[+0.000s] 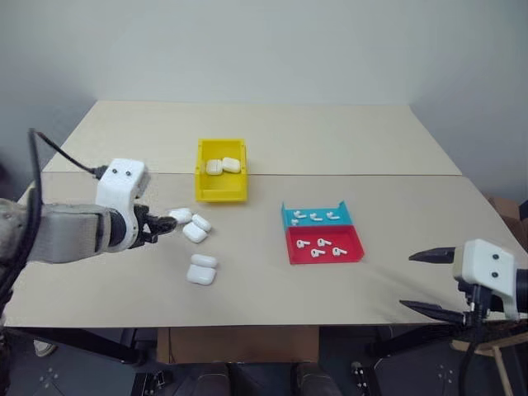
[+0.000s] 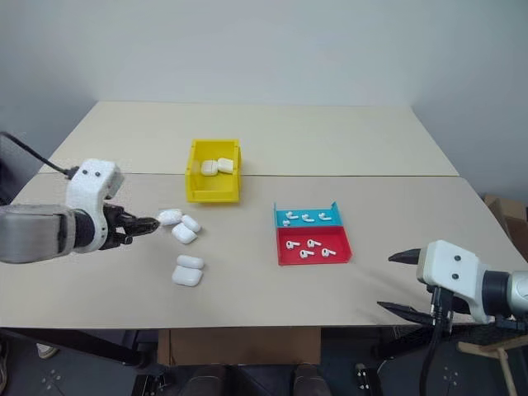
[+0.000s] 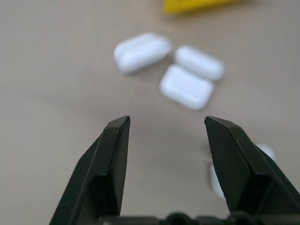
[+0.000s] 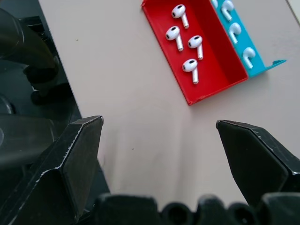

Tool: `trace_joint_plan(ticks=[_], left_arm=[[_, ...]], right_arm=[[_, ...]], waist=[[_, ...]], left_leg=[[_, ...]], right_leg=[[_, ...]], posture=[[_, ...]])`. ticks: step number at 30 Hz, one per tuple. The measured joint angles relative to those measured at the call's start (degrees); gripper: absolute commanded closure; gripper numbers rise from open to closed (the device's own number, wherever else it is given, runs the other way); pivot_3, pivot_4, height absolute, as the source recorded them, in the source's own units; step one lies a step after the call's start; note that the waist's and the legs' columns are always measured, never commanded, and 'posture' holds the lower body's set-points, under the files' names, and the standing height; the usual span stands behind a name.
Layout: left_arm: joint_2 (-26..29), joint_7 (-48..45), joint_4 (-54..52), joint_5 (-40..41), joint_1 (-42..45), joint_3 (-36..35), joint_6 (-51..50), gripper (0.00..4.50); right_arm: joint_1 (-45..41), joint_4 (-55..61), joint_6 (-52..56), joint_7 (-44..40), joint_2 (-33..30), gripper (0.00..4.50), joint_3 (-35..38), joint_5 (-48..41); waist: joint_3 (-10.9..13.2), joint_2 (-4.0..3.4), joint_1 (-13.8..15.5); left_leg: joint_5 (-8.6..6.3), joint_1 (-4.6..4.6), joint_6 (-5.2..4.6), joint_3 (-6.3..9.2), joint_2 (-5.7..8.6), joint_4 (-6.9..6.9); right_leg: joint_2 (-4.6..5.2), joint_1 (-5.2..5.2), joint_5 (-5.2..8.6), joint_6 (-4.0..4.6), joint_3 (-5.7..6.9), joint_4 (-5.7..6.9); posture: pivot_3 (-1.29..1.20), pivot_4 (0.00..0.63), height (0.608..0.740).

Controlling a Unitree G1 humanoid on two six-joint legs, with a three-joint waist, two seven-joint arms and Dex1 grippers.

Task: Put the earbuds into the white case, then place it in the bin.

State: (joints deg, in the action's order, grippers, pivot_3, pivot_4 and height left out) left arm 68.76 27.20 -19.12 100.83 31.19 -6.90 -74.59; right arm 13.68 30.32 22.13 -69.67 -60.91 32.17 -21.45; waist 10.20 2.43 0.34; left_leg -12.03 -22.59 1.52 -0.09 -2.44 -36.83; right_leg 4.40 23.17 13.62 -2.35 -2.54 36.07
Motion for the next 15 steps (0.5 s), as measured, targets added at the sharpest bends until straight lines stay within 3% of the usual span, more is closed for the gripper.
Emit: trace_joint_plan(ticks=[3,7,11,15], left_arm=[[5.62,-10.97,0.35,-2.58,-3.11,-1.52,-3.19,1.78],[6.95,-21.3,-4.08,-11.59,-9.52,-2.29,-3.05,1.78],[6.94,-25.69,-3.0,-15.66,-8.89,-2.23,-3.18,1.78],[8.57,-29.88,-6.38,-26.08,-10.61,0.98,-2.23,1.78]], right_arm=[[-1.54,-0.34,-0.38,0.17,-0.61,0.0,-0.06,0.02],[-1.18,-0.19,-0.44,0.71,-0.1,0.0,0.02,0.02],[0.84,0.18,-0.57,0.63,-0.01,0.0,0.12,0.32],[0.9,0.27,-0.58,0.61,-0.02,0.0,0.44,0.35]], waist=[[-0.01,-0.04,0.07],[0.01,-0.03,0.38],[0.02,-0.01,0.55],[0.02,-0.01,0.01]], left_leg=[[0.0,0.05,-0.01,0.01,-0.02,0.04],[0.0,0.0,0.0,0.01,-0.02,0.03],[0.0,-0.04,-0.01,0.02,-0.02,0.01],[0.0,-0.04,-0.01,0.0,-0.05,0.02]], right_leg=[[-0.01,-0.01,0.19,-0.27,0.02,0.02],[0.0,0.0,0.29,-0.12,0.02,-0.02],[0.02,0.0,0.29,-0.12,0.05,-0.03],[-0.01,0.04,0.25,-0.19,0.0,-0.03]], posture=[[0.0,0.15,0.74],[0.0,0.15,0.74],[0.0,0.15,0.74],[0.0,0.15,0.74]])
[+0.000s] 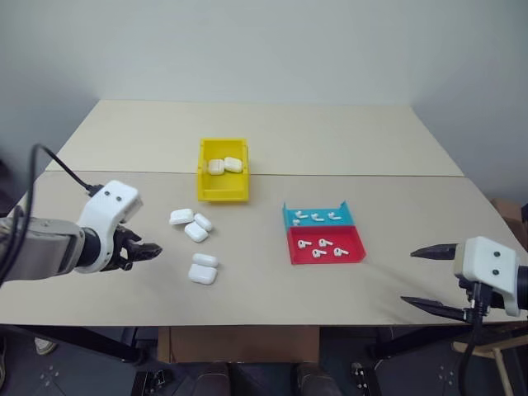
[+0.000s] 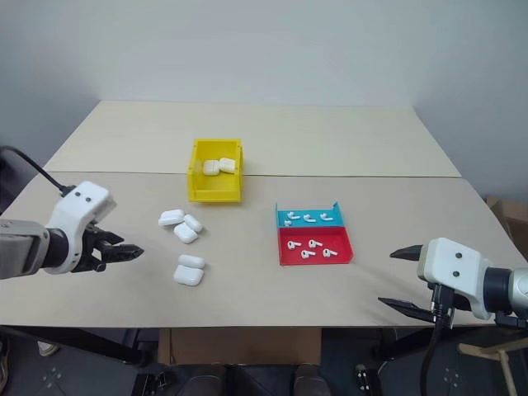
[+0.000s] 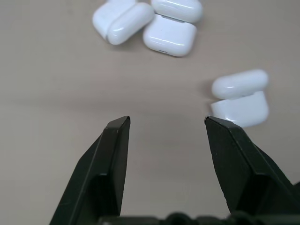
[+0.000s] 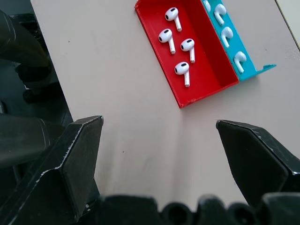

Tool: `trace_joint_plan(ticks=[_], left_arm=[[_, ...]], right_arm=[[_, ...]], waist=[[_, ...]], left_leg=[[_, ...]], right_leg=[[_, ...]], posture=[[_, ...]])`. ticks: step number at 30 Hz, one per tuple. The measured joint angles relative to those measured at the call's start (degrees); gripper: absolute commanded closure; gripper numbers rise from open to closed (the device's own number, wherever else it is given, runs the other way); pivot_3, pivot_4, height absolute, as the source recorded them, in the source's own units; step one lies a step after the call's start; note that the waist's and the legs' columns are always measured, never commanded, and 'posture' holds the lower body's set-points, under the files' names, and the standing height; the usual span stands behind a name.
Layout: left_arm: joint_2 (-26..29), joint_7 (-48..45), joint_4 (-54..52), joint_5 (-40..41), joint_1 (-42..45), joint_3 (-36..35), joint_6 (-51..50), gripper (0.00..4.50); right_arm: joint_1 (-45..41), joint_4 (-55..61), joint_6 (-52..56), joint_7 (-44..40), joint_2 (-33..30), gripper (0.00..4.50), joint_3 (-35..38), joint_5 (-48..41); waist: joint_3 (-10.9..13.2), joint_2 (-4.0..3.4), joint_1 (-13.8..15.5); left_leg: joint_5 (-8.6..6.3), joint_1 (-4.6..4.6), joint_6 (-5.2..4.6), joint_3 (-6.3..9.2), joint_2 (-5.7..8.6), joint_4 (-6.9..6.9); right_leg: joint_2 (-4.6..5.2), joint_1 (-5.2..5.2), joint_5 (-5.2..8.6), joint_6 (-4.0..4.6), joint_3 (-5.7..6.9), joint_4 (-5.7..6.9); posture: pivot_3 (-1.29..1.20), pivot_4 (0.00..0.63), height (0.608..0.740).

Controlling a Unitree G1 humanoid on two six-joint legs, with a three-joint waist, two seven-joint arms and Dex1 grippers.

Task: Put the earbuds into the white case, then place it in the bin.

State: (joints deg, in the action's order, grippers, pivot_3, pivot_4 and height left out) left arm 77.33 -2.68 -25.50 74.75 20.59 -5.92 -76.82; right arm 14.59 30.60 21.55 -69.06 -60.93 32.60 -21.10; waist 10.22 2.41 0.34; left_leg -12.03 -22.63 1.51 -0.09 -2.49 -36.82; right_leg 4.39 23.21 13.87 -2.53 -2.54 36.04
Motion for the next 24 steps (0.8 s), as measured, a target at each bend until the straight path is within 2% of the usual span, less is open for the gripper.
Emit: trace_joint_plan(ticks=[3,7,9,13,19,24], left_arm=[[1.24,-6.44,-3.05,-6.6,-4.27,1.68,2.07,1.78],[0.35,-22.5,-2.51,-13.31,-15.86,-6.21,11.03,1.78],[1.53,-29.27,-0.29,-15.46,-18.42,-8.02,12.32,1.78],[1.72,-36.2,4.84,-18.56,-19.6,-9.36,12.1,1.78],[-0.49,-38.05,4.95,-18.17,-13.5,-6.79,7.03,1.78],[-5.1,-32.6,2.19,-15.09,-3.4,-4.66,-3.77,1.78]], right_arm=[[0.29,0.09,0.0,-0.09,0.0,0.0,0.13,0.03],[0.64,0.7,0.01,0.36,0.23,0.0,0.05,0.07],[0.79,1.9,0.05,1.15,1.05,0.0,0.05,0.05],[2.72,6.09,1.34,4.1,3.95,0.0,-0.02,0.04],[6.32,12.99,4.36,9.91,7.56,0.0,-1.42,0.95],[8.19,15.83,6.35,12.7,8.97,0.0,-2.6,1.65]], waist=[[0.0,0.0,-0.21],[0.01,-0.04,-0.37],[0.01,-0.03,-0.35],[0.0,-0.05,-0.01],[-0.01,-0.03,0.2],[-0.01,-0.03,0.18]], left_leg=[[-0.01,-0.04,-0.01,0.0,-0.03,0.01],[0.0,-0.05,-0.01,-0.03,-0.06,0.02],[0.0,-0.06,-0.02,-0.02,-0.08,0.01],[0.0,-0.04,-0.02,-0.03,-0.08,0.01],[0.0,-0.15,-0.02,-0.02,-0.08,0.0],[0.0,-0.15,-0.02,0.02,-0.09,-0.03]], right_leg=[[-0.02,0.06,-0.03,-0.05,0.01,0.01],[-0.02,0.11,0.07,0.17,0.04,0.05],[-0.03,0.13,0.09,0.23,0.06,0.04],[-0.02,0.11,0.1,0.21,0.06,0.05],[-0.03,0.16,0.01,0.03,0.06,0.03],[-0.07,0.14,-0.11,-0.16,0.07,0.06]], posture=[[0.0,0.15,0.74],[0.0,0.15,0.74],[0.0,0.15,0.74],[0.0,0.15,0.74],[0.0,0.15,0.74],[0.0,0.15,0.74]])
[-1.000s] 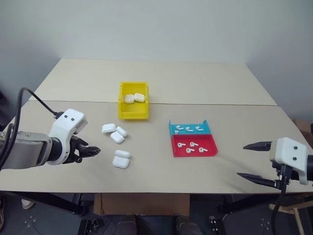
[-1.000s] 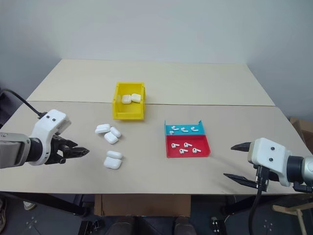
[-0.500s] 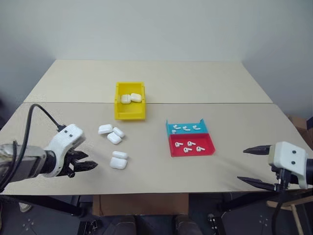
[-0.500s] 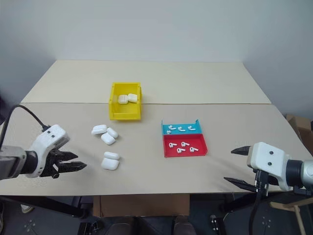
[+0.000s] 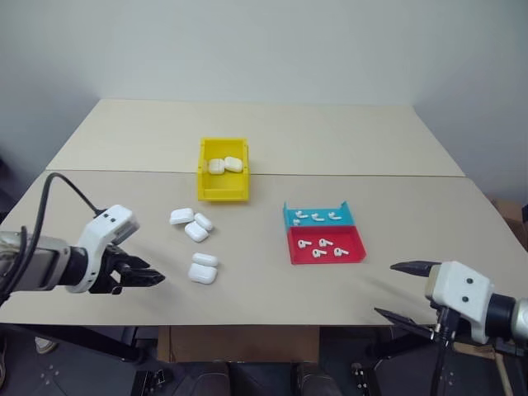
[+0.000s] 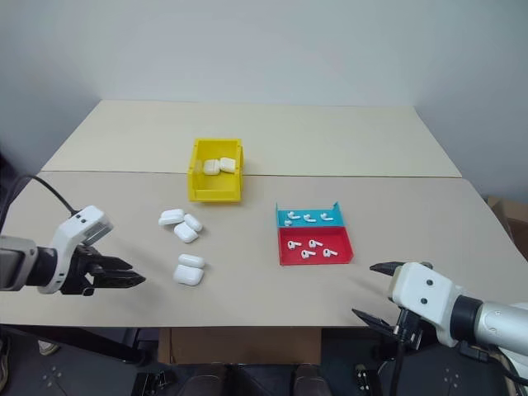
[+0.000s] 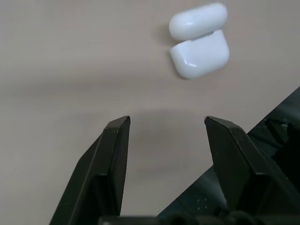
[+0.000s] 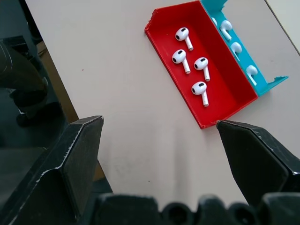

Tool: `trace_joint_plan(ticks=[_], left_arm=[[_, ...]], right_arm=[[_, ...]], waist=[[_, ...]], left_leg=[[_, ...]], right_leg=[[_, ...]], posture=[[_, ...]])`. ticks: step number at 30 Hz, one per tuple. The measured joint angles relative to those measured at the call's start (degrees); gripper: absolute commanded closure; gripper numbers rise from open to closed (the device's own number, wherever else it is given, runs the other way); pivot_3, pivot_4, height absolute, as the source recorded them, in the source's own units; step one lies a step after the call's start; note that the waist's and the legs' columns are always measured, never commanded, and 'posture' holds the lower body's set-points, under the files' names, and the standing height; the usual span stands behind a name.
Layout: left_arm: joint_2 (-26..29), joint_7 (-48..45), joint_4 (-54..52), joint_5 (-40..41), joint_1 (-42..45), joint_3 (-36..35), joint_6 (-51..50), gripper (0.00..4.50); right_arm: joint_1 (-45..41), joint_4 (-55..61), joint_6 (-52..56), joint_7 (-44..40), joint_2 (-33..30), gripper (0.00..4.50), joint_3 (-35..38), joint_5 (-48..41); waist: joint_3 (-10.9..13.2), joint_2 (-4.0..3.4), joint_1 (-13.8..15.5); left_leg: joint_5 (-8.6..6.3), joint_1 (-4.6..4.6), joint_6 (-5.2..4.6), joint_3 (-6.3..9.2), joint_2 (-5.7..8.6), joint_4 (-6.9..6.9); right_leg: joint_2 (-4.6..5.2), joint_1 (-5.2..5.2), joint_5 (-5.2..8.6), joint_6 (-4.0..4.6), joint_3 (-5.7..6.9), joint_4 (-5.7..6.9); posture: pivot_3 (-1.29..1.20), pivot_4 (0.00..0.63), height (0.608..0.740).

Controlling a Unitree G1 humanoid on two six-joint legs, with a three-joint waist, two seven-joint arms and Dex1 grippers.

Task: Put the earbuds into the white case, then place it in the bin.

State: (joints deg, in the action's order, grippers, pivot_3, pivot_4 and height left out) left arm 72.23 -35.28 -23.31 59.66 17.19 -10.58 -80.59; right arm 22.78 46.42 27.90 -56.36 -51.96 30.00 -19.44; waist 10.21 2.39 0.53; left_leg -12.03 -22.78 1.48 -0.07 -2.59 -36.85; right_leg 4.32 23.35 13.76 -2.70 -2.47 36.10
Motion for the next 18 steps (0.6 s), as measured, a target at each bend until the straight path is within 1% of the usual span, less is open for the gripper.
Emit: trace_joint_plan(ticks=[1,4,5,7,8,9,12,15,18], left_arm=[[-0.99,1.33,-0.89,0.77,1.4,0.11,-2.33,1.78],[-3.66,4.12,-1.99,2.98,4.54,0.36,-8.51,1.16],[-4.18,4.95,-2.35,3.78,5.07,0.36,-9.84,1.05],[-4.12,7.06,-3.07,6.27,5.26,0.46,-11.33,0.36],[-4.04,7.95,-3.16,7.35,5.26,0.56,-11.5,0.11],[-3.93,9.26,-2.95,8.43,5.27,0.69,-11.69,0.03],[-3.9,14.77,0.51,13.0,6.04,1.86,-11.7,0.03],[-3.93,19.14,1.75,16.19,6.97,3.29,-11.7,0.03],[-5.78,26.69,4.21,20.72,8.07,4.75,-11.7,0.03]], right_arm=[[0.14,0.23,0.11,0.31,0.02,0.0,-0.07,0.16],[0.09,0.32,0.3,1.03,0.04,0.0,-0.51,0.24],[-0.13,0.32,0.32,1.44,0.03,0.0,-0.92,0.27],[-1.29,0.21,0.33,1.82,-0.07,0.0,-2.57,0.34],[-1.63,0.16,0.33,1.91,-0.14,0.0,-2.89,0.4],[-1.98,-0.07,0.32,1.99,-0.36,0.0,-3.34,0.59],[-2.93,-1.09,0.31,2.27,-0.6,0.0,-5.0,1.12],[-4.08,-1.28,0.26,2.55,-0.6,0.0,-5.44,1.33],[-4.4,-1.7,0.24,2.91,-0.48,0.0,-7.01,1.48]], waist=[[0.0,0.0,-0.02],[-0.01,0.02,-0.3],[-0.01,0.02,-0.46],[-0.01,0.02,-0.89],[-0.01,0.01,-0.97],[-0.01,0.02,-1.02],[-0.01,0.02,-1.1],[-0.02,0.03,-1.15],[-0.02,0.03,-1.1]], left_leg=[[0.0,0.0,0.0,0.0,0.0,0.0],[0.0,0.02,0.0,0.01,0.0,-0.01],[0.0,0.03,0.0,0.03,0.0,-0.01],[0.0,0.06,-0.01,0.04,-0.01,-0.01],[0.0,0.06,-0.01,0.05,-0.01,-0.01],[0.0,0.08,-0.01,0.06,-0.01,-0.01],[0.01,0.12,-0.01,0.07,0.0,-0.01],[0.01,0.12,-0.01,0.07,0.01,-0.02],[0.01,0.12,-0.01,0.08,0.01,-0.01]], right_leg=[[0.0,-0.01,-0.01,-0.02,0.0,0.0],[-0.02,-0.02,-0.02,-0.03,-0.01,0.01],[-0.02,-0.02,-0.02,-0.03,-0.01,0.02],[-0.03,-0.02,-0.02,-0.03,-0.01,0.06],[-0.03,-0.02,-0.02,-0.03,-0.01,0.06],[-0.03,-0.04,-0.02,-0.02,-0.01,0.07],[-0.01,-0.09,-0.02,-0.02,-0.01,0.07],[-0.01,-0.11,-0.02,-0.02,-0.01,0.06],[0.0,-0.11,-0.03,-0.03,-0.01,0.08]], posture=[[0.0,0.15,0.74],[0.0,0.15,0.74],[0.0,0.15,0.74],[0.0,0.15,0.74],[0.0,0.15,0.74],[0.0,0.15,0.74],[0.0,0.15,0.74],[0.0,0.15,0.74],[0.0,0.15,0.74]])
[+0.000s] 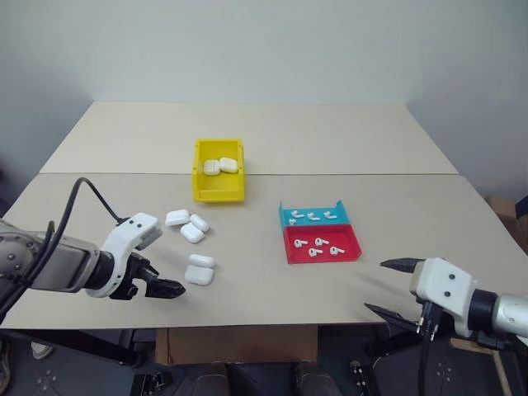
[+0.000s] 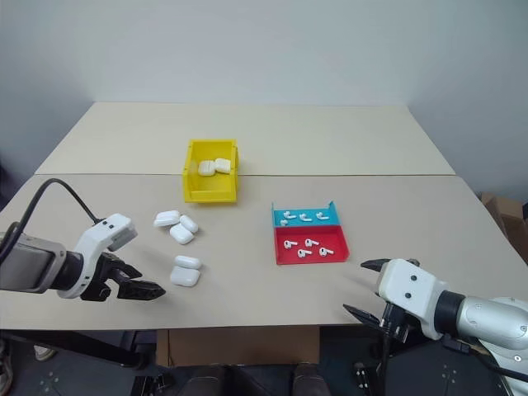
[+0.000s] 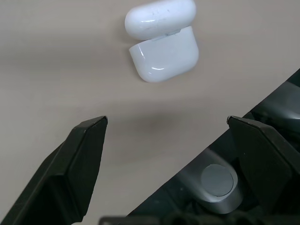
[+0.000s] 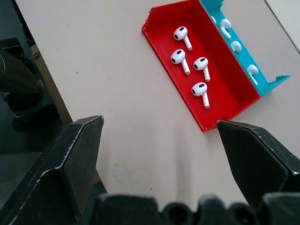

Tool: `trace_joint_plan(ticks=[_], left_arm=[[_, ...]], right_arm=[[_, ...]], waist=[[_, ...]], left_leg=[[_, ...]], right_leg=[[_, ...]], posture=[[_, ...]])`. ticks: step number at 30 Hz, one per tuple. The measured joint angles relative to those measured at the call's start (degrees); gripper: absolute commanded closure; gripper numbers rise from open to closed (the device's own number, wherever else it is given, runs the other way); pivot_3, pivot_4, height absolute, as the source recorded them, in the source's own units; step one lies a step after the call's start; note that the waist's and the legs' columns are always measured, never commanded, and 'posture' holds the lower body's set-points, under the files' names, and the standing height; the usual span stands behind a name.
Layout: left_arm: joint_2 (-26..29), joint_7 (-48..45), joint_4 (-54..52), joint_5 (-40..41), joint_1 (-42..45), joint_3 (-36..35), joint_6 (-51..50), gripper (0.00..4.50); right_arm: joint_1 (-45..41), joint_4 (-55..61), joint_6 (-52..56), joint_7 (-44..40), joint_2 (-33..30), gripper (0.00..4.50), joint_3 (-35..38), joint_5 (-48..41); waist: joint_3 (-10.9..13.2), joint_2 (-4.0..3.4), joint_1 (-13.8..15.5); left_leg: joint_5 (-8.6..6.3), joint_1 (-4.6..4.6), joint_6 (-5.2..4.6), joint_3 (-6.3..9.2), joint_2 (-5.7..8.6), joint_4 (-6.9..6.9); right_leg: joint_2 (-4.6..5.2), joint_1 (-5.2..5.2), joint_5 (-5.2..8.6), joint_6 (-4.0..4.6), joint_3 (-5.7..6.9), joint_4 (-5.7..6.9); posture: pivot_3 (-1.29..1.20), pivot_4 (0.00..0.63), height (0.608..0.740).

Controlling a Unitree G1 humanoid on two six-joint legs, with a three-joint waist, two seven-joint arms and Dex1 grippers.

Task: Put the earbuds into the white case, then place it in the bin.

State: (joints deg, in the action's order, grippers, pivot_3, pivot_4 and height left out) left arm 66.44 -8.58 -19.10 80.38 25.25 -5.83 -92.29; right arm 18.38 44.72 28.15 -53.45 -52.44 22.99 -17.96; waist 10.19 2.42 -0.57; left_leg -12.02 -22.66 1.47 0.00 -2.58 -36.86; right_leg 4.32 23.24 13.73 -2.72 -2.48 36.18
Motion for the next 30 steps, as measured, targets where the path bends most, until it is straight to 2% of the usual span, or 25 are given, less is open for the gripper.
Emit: trace_joint_plan(ticks=[8,16,22,30], left_arm=[[-2.33,17.03,4.75,11.44,3.32,6.05,1.4,0.03],[-0.42,37.14,7.08,29.71,9.58,19.69,13.29,0.03],[-0.05,41.93,7.49,31.87,12.24,25.26,16.4,0.03],[-1.77,46.84,7.59,32.07,12.8,27.41,19.66,0.03]], right_arm=[[0.45,1.96,0.09,2.0,0.92,0.0,-1.02,0.91],[0.8,2.11,0.09,3.37,1.31,0.0,-2.04,1.13],[0.34,0.95,0.06,3.43,1.31,0.0,-2.04,1.04],[0.06,0.67,-0.01,3.41,1.31,0.0,-2.04,1.03]], waist=[[0.0,0.01,0.06],[-0.01,0.02,0.36],[-0.01,0.02,0.64],[-0.02,0.03,1.19]], left_leg=[[0.0,0.0,0.0,0.03,0.0,0.0],[0.0,0.01,0.01,0.02,0.04,-0.05],[0.01,0.01,0.01,0.01,0.07,-0.05],[0.01,0.01,0.01,0.02,0.08,-0.06]], right_leg=[[-0.01,0.01,-0.02,0.01,0.0,0.03],[0.03,-0.03,-0.19,0.23,-0.03,0.03],[0.02,-0.04,-0.2,0.26,-0.03,0.0],[0.02,-0.06,-0.2,0.26,-0.03,-0.01]], posture=[[0.0,0.15,0.74],[0.0,0.15,0.74],[0.0,0.15,0.74],[0.0,0.15,0.74]])
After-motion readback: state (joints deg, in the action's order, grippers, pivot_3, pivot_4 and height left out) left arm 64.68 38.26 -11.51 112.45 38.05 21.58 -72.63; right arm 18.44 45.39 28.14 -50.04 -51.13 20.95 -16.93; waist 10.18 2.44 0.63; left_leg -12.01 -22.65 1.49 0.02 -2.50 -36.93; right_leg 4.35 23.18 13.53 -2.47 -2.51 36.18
